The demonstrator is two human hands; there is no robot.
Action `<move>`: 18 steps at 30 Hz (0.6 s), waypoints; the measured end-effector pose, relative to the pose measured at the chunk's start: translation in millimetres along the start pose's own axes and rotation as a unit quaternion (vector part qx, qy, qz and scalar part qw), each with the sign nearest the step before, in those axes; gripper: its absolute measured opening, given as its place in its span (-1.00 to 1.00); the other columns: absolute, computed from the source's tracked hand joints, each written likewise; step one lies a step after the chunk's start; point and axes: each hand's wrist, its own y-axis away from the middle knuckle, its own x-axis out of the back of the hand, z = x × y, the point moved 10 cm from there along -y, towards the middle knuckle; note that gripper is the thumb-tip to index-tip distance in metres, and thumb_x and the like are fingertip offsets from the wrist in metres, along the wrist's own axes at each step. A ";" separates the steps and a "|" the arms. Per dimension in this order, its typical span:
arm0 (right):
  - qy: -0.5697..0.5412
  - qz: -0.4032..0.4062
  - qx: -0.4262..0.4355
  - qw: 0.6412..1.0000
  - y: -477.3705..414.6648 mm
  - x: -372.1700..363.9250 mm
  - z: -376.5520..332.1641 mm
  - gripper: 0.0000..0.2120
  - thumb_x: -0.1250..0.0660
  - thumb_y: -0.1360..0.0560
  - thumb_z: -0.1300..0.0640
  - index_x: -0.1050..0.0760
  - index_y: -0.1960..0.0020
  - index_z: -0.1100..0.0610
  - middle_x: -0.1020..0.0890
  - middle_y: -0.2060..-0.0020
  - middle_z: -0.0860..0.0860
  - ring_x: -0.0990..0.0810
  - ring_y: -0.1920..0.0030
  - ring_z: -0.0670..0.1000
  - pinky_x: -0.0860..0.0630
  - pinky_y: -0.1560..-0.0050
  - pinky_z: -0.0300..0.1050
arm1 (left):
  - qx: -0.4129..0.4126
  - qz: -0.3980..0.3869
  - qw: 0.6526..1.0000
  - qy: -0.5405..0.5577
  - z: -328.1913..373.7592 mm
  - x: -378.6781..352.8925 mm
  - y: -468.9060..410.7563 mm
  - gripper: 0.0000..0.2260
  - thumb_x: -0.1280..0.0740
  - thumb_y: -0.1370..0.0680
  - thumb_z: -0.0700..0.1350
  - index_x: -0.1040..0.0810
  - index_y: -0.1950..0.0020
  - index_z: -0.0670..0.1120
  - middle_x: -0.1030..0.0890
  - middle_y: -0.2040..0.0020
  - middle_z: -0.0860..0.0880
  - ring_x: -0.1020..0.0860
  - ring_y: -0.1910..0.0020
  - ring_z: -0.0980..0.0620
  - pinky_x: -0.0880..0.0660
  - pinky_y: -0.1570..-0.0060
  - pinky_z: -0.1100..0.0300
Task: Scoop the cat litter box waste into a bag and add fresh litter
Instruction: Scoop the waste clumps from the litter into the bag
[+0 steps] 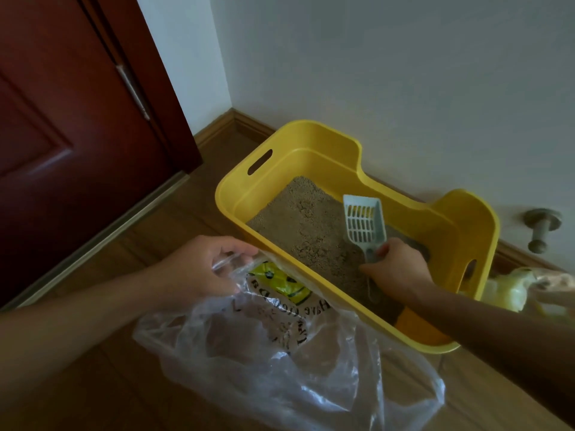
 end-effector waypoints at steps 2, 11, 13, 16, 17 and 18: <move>-0.017 -0.021 0.006 1.000 0.2 3.2 -1.6 -0.65 -0.51 -0.42 0.10 -0.49 -0.16 0.05 -0.58 0.03 0.01 -0.62 0.21 -0.04 -0.59 0.41 -0.19 | 0.012 -0.004 1.000 -0.011 2.8 0.7 2.3 -0.48 -0.47 -0.30 -0.22 -0.61 -0.21 0.16 -0.62 -0.23 0.10 -0.61 -0.18 0.13 -0.61 0.06 0.17; 0.058 -0.086 0.018 0.994 1.8 7.8 -9.8 -0.85 -0.42 -0.48 0.21 -0.64 -0.05 0.13 -0.65 0.24 0.04 -0.67 0.37 -0.02 -0.55 0.51 -0.22 | 0.033 -0.022 0.997 -0.068 30.7 1.5 8.8 -0.48 -0.48 -0.37 -0.34 -0.58 -0.20 0.15 -0.59 -0.21 0.08 -0.63 -0.09 0.16 -0.62 0.06 0.18; 0.076 -0.081 0.031 0.993 2.2 8.1 -16.3 -0.87 -0.38 -0.51 0.20 -0.63 -0.04 0.12 -0.65 0.27 0.04 -0.66 0.36 0.00 -0.59 0.47 -0.18 | 0.025 -0.012 0.999 -0.045 30.9 5.1 10.5 -0.49 -0.48 -0.32 -0.28 -0.59 -0.15 0.20 -0.60 -0.20 0.07 -0.63 -0.12 0.09 -0.63 0.00 0.12; 0.118 -0.077 0.051 0.989 7.2 12.7 -24.1 -0.86 -0.33 -0.54 0.21 -0.64 -0.04 0.10 -0.65 0.28 0.03 -0.66 0.32 0.01 -0.63 0.37 -0.13 | 0.022 -0.030 0.998 -0.050 28.1 -4.5 12.2 -0.49 -0.48 -0.36 -0.33 -0.57 -0.17 0.17 -0.60 -0.19 0.06 -0.66 -0.03 0.05 -0.61 0.10 0.19; 0.144 -0.072 0.063 0.985 9.5 16.1 -26.2 -0.85 -0.32 -0.54 0.21 -0.65 -0.03 0.09 -0.66 0.29 0.02 -0.65 0.32 0.00 -0.61 0.38 -0.14 | 0.023 -0.029 0.998 -0.049 27.3 -5.9 11.6 -0.49 -0.46 -0.39 -0.37 -0.57 -0.19 0.14 -0.59 -0.19 0.06 -0.66 0.03 0.07 -0.59 0.16 0.23; 0.175 -0.067 0.073 0.980 12.3 20.6 -27.1 -0.84 -0.31 -0.53 0.21 -0.66 -0.01 0.09 -0.66 0.31 0.02 -0.65 0.34 0.00 -0.60 0.40 -0.15 | 0.024 -0.030 0.998 -0.046 28.2 -7.7 10.4 -0.49 -0.44 -0.41 -0.39 -0.57 -0.22 0.11 -0.57 -0.19 0.07 -0.66 0.11 0.14 -0.57 0.22 0.28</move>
